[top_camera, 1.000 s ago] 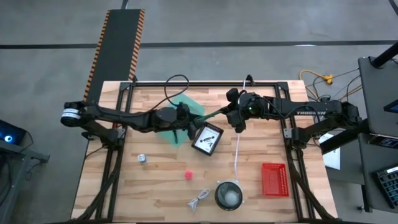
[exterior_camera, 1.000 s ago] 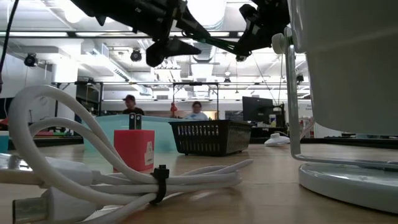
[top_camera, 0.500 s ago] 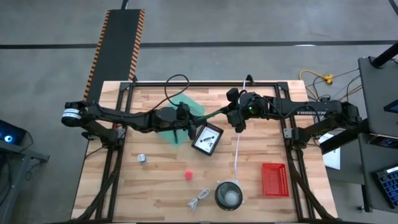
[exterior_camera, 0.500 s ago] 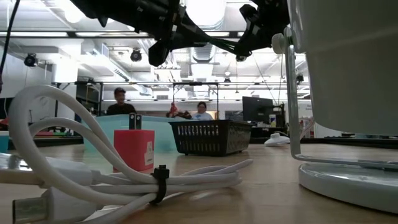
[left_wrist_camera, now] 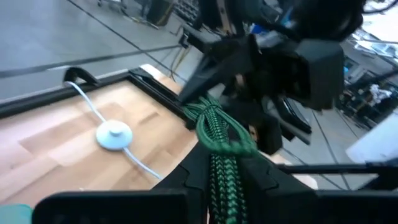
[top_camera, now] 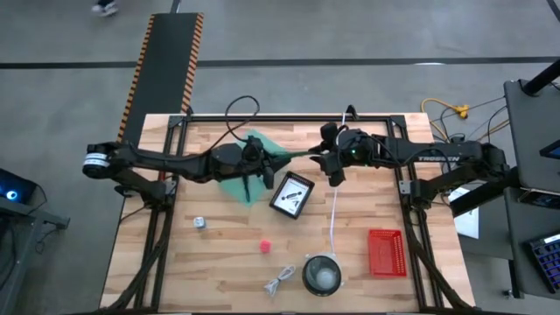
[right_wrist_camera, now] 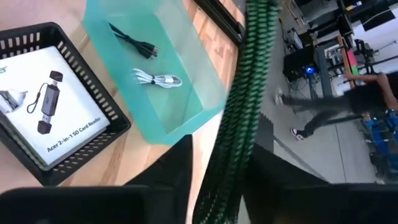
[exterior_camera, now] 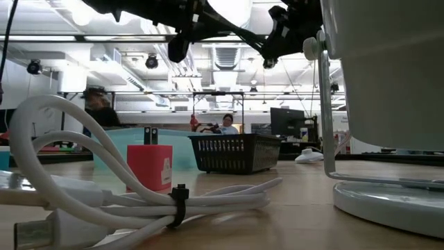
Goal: Pick and place items into bin
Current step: Put the green charger cable into the green bin
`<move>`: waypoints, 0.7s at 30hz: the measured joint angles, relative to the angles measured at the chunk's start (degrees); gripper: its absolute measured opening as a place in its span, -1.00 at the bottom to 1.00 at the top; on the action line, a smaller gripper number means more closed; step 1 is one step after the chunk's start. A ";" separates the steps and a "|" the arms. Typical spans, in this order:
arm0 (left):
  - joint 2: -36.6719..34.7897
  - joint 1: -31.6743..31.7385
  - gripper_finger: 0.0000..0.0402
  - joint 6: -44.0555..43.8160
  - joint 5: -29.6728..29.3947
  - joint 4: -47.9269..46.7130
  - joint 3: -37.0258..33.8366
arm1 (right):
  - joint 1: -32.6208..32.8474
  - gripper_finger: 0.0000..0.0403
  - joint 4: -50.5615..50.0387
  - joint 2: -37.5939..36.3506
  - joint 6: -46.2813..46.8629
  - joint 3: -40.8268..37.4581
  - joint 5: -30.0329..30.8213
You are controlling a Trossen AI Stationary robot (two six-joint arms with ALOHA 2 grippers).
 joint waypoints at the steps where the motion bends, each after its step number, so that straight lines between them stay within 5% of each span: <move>1: -0.44 0.37 -0.87 0.02 -0.04 -0.12 -0.01 | 0.00 -0.44 0.03 -0.14 0.00 0.01 0.04; 12: -7.21 3.35 -0.87 8.98 -3.56 -3.44 0.03 | -0.02 -0.21 -0.74 -2.45 6.08 0.07 4.91; 21: -16.76 3.39 -0.87 2.10 -15.81 -27.72 -0.07 | -0.07 -0.20 -3.18 -2.91 8.88 0.05 6.10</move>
